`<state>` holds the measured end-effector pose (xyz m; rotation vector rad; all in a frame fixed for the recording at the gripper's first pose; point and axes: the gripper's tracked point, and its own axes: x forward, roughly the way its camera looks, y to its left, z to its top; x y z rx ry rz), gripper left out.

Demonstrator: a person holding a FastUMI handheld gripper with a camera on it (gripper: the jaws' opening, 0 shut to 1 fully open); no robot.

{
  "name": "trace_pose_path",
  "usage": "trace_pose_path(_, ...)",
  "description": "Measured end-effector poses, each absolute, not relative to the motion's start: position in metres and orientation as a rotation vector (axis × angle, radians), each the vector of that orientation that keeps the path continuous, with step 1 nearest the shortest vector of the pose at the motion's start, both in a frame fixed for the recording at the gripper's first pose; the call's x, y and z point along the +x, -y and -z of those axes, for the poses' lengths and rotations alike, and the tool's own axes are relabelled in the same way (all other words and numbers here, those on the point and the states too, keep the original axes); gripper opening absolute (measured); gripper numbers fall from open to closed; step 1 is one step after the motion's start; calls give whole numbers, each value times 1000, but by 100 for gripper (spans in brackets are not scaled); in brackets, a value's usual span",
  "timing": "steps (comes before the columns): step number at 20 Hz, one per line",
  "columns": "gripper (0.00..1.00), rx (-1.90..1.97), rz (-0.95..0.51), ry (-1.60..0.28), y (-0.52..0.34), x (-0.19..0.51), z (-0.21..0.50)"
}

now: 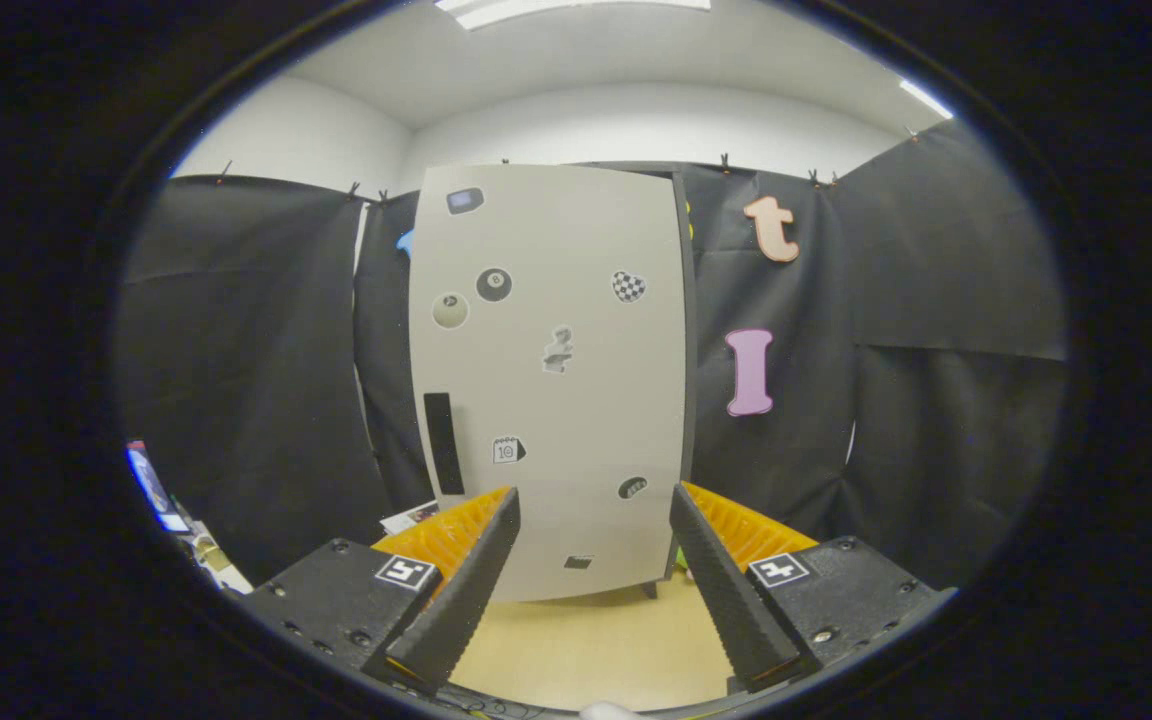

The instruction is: Open the shoe cabinet door, grab the shoes and put them into the shoe cabinet, then close the shoe cabinet door.

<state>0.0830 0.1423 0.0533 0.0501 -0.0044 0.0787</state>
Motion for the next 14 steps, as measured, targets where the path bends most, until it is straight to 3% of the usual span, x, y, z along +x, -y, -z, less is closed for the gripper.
trace_pose_path(14,99,38,-106,3,-142,78,-56)
